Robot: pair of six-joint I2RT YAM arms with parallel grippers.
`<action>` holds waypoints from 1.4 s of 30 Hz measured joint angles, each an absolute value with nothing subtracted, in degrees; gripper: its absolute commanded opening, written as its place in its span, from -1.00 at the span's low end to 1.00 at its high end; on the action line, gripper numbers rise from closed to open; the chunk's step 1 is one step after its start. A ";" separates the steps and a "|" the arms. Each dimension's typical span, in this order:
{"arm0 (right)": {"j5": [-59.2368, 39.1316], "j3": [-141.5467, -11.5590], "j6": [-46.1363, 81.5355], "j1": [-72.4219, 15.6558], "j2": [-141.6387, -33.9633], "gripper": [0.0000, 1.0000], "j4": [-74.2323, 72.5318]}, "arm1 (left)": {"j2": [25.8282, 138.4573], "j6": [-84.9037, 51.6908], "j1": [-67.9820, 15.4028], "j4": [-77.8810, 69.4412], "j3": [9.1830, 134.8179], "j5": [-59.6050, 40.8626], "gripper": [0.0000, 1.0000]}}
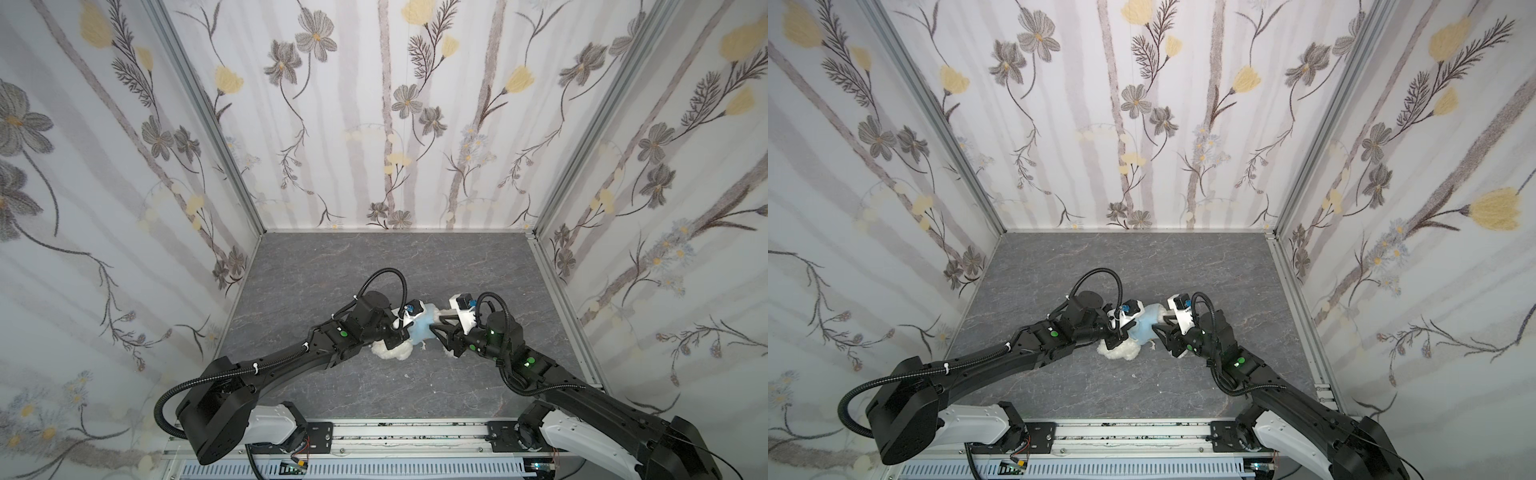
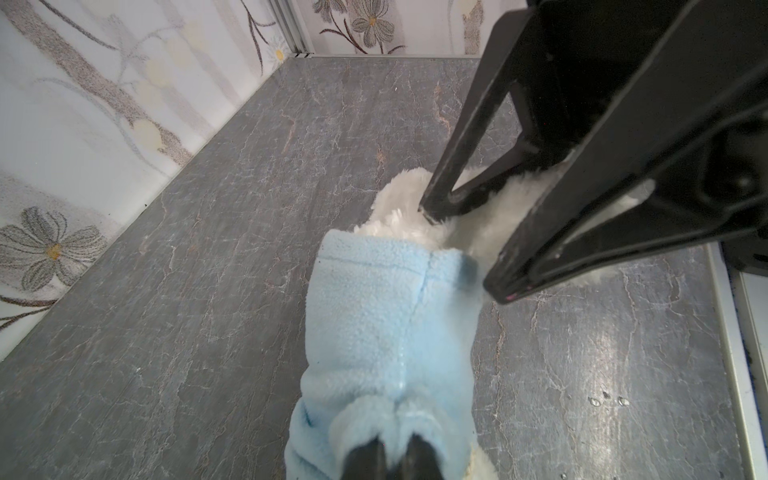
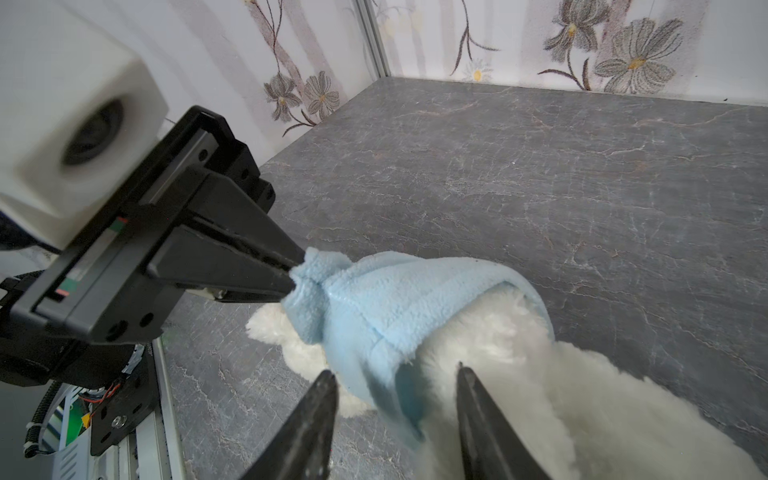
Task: Dress the teddy bear
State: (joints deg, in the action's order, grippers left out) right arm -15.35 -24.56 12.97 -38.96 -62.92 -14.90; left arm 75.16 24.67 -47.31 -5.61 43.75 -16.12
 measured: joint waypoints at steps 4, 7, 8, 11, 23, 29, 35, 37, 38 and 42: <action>-16.71 -26.30 12.78 -39.05 -66.11 -0.49 -16.14 | 75.16 25.08 -47.68 -5.50 43.75 -16.14 -1.00; -17.74 -26.37 12.82 -39.05 -67.53 -0.87 -16.51 | 75.16 25.12 -47.83 -5.34 43.75 -16.12 -1.00; -17.91 -26.33 12.91 -39.05 -67.77 -1.00 -16.67 | 75.16 25.19 -47.83 -5.30 43.75 -16.12 -1.00; -18.02 -25.61 14.06 -38.54 -67.77 -1.00 -18.06 | 74.76 25.39 -47.90 -5.15 43.75 -15.68 -1.00; -10.85 -16.29 28.56 -32.67 -59.13 -1.00 -21.47 | 73.12 28.36 -48.16 -5.19 42.33 -14.39 -1.00; -10.15 -14.00 31.81 -32.58 -58.81 -1.00 -25.41 | 73.38 28.47 -48.60 -4.45 43.29 -14.44 -1.00; -11.42 -14.00 33.52 -32.60 -58.41 -1.00 -26.89 | 71.48 26.57 -51.64 -4.21 43.88 -15.73 -0.86; -11.79 -14.00 33.67 -32.60 -58.41 -1.00 -27.00 | 70.74 25.50 -53.39 -4.51 43.88 -16.23 -0.87; -12.01 -14.00 34.06 -32.62 -58.41 -1.00 -27.18 | 70.78 25.30 -54.17 -4.51 43.88 -16.16 -0.89; -12.14 -14.00 34.30 -32.80 -58.46 -1.00 -28.08 | 73.54 25.02 -55.51 -4.40 44.60 -14.96 -1.00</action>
State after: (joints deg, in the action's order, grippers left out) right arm -12.14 -14.00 34.30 -32.80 -58.46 -28.08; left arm 73.54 25.02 -55.51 -4.40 44.60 -14.96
